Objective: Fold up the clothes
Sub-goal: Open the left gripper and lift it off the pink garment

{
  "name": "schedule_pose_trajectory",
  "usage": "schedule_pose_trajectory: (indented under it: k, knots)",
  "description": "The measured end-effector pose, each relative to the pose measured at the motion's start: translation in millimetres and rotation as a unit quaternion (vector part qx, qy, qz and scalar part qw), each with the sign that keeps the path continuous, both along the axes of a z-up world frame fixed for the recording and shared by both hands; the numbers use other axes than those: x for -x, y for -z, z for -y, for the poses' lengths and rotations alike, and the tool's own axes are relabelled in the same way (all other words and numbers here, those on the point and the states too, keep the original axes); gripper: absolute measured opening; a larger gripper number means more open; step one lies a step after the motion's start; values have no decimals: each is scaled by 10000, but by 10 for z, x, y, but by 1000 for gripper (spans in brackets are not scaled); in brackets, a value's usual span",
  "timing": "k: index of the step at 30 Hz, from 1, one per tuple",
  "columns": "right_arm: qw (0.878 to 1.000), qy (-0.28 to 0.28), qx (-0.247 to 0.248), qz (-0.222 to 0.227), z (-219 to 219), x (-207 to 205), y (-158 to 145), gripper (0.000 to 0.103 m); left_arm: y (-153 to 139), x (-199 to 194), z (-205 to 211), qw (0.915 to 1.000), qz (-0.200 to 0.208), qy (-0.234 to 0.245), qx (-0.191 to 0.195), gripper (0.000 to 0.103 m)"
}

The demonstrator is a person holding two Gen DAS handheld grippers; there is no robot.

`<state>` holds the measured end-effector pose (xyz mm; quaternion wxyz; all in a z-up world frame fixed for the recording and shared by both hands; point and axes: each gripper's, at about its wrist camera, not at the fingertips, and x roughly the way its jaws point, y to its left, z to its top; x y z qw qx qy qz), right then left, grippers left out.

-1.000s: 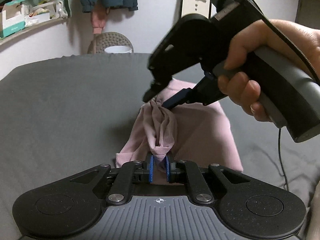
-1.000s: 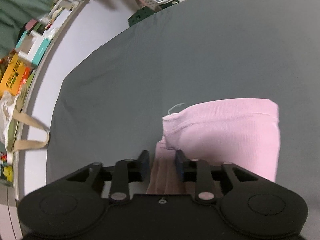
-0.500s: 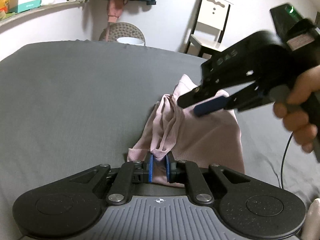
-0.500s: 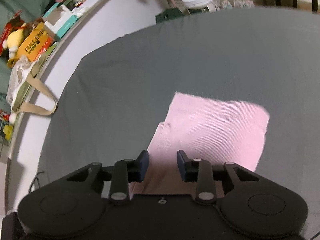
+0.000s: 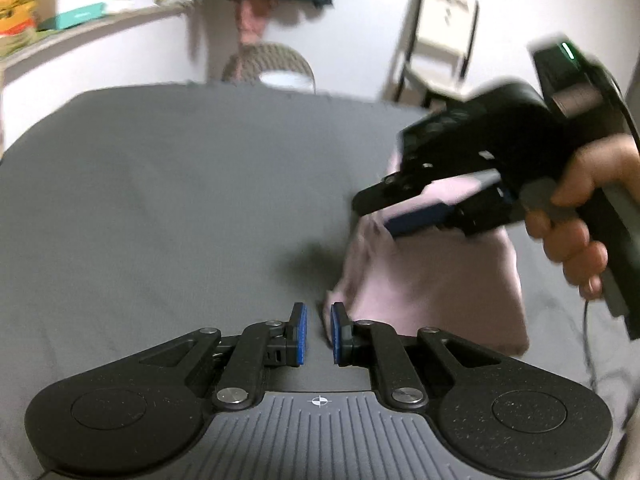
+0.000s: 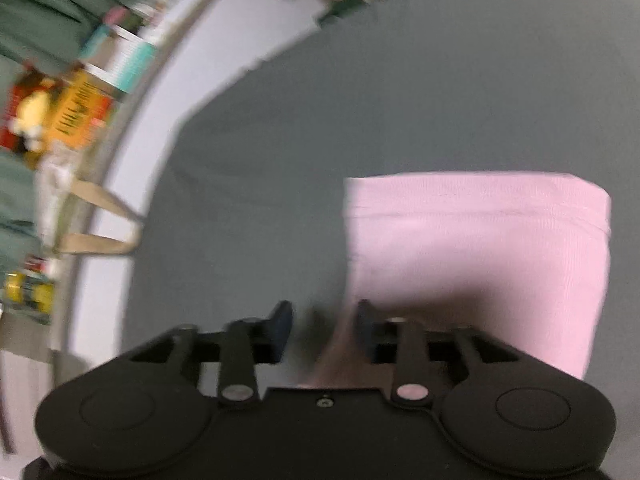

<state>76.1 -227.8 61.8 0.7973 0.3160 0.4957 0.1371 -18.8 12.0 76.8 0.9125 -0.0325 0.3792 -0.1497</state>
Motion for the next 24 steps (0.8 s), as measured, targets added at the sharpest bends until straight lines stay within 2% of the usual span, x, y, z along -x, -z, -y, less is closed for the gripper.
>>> schedule_pose_trajectory:
  k: [2,5,7,8,9,10,14,16,19,24]
  knots:
    - [9991,-93,63,415,67,41,-172,38,-105,72,-133,9985,230,-148,480,11]
    - [9935,-138,760,840,170,83,-362,38,-168,108,-202,9883,485,-147,1437,11]
    - [9864,-265,1310,962,208,79,-425,37,-164,76,-42,9843,542,195,1666,11]
    - [9826,-400,1536,968,184,40,-421,30,-162,60,42,9821,569,361,1761,11]
    - [9792,-537,1690,985,141,24,-394,17,-151,47,174,9836,577,470,1643,11]
    - [9754,-674,1845,1001,97,9,-366,14,-141,34,307,9850,584,573,1517,11]
    - [9559,-1220,2452,1061,-78,-53,-255,14,26,-129,728,9944,435,591,758,11]
    - [9453,-1453,2716,1074,-166,-92,-200,14,160,-246,714,9973,169,460,549,11]
    - [9497,-1385,2632,979,-288,-232,-118,15,267,-260,611,9987,-24,241,441,11]
    - [9479,-1444,2692,909,-392,-312,-35,15,187,-150,583,9996,-96,272,-24,11]
